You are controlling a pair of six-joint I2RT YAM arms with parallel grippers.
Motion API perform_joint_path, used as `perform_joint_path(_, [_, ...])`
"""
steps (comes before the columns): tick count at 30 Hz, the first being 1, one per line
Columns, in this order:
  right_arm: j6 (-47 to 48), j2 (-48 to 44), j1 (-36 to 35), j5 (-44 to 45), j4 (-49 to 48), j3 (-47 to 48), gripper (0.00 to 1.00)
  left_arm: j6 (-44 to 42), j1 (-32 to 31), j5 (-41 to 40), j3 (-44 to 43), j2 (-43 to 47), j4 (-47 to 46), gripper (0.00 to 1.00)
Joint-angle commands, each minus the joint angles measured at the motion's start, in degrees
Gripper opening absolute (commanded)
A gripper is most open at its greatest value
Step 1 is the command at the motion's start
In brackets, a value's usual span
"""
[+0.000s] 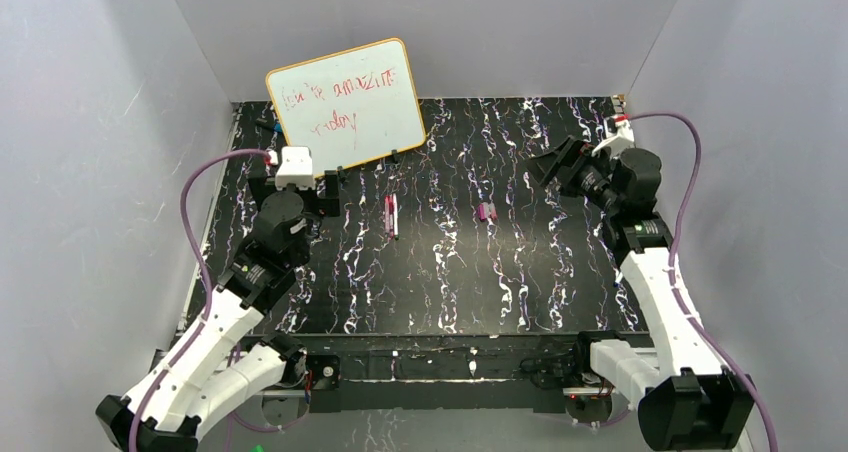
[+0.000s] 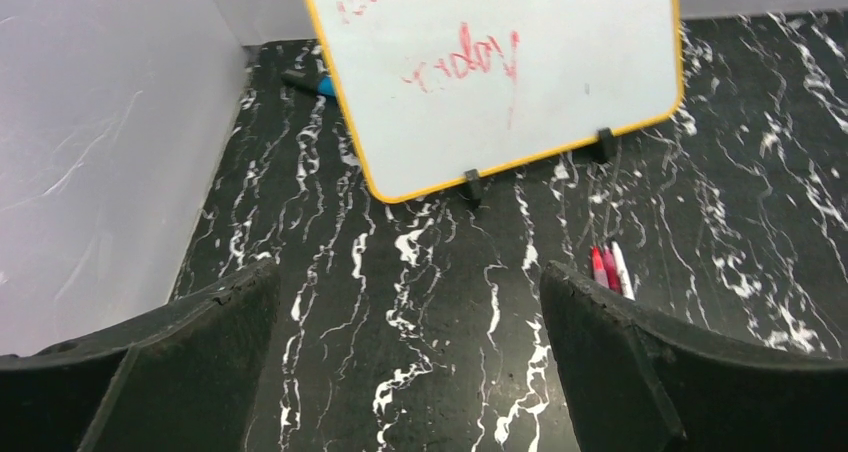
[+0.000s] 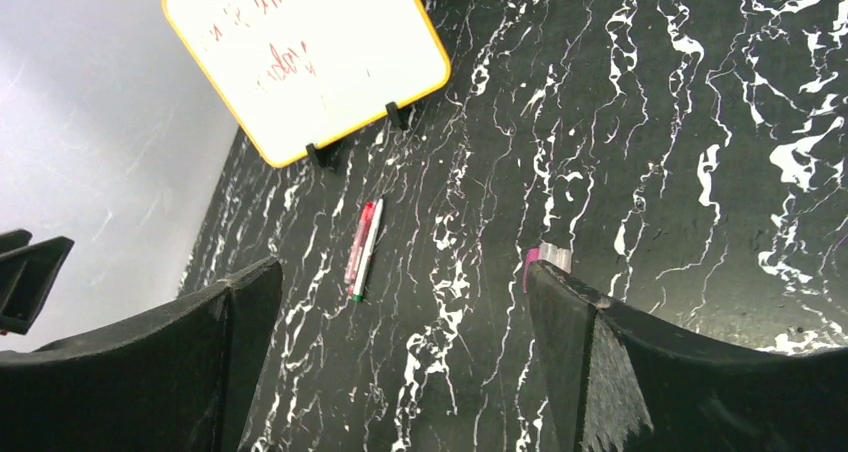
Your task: Insert the pens into the pen caps
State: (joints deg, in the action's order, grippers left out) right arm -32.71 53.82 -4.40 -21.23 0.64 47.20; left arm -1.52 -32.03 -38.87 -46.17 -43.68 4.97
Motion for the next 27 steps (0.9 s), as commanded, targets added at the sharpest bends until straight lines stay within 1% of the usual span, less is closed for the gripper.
perform_joint_path(1, [6.4,3.0,-1.2,-3.9,5.9,8.9,0.99,0.5,0.0,10.1,-6.2,-8.8,7.3,0.98])
perform_joint_path(2, [7.4,2.9,-2.0,-0.5,7.0,9.6,0.99,1.0,0.0,12.6,-9.3,-14.5,12.0,0.98])
perform_joint_path(4, [7.8,1.8,-3.8,14.6,10.1,10.1,0.99,4.5,0.2,16.5,-14.6,-26.5,20.3,0.98])
perform_joint_path(5, [8.9,1.3,-4.3,19.8,10.7,9.9,0.99,5.5,0.2,18.7,-16.1,-31.1,22.4,0.98])
perform_joint_path(6, [10.4,1.1,-4.7,23.2,11.7,10.3,0.99,6.6,0.2,21.1,-16.7,-34.5,22.8,0.96])
perform_joint_path(8, [14.1,2.1,-7.5,28.1,14.7,12.6,0.99,9.1,0.2,24.7,-16.5,-37.8,20.3,0.95])
perform_joint_path(10, [16.9,4.2,-15.0,36.7,18.3,15.5,0.99,10.7,0.3,26.8,-17.2,-40.3,18.0,0.94])
perform_joint_path(13, [19.6,6.6,-23.3,48.6,19.8,15.6,0.97,12.3,0.4,25.9,-21.8,-45.9,19.9,0.84])
perform_joint_path(14, [20.5,6.9,-25.0,50.0,19.2,15.2,0.97,12.7,0.4,25.3,-22.9,-47.5,20.2,0.82])
perform_joint_path(16, [21.3,6.7,-26.0,48.1,17.8,14.2,0.96,13.2,0.4,23.7,-24.4,-49.9,20.7,0.73])
perform_joint_path(20, [22.4,4.1,-26.1,42.2,12.2,10.5,0.86,14.0,0.5,21.4,-24.3,-51.6,20.5,0.63])
perform_joint_path(22, [22.9,3.6,-26.1,40.7,10.9,9.6,0.73,14.3,0.5,21.9,-23.6,-51.9,19.4,0.61])
perform_joint_path(23, [23.0,3.7,-26.0,40.3,10.7,9.3,0.68,14.6,0.5,21.9,-23.5,-52.3,19.3,0.59])
perform_joint_path(26, [23.0,4.5,-26.0,38.8,10.4,9.3,0.65,15.7,0.8,21.3,-23.6,-54.9,19.4,0.58])
perform_joint_path(27, [23.0,4.7,-26.0,38.2,10.2,9.3,0.62,16.0,0.9,21.3,-23.7,-55.9,19.2,0.58])
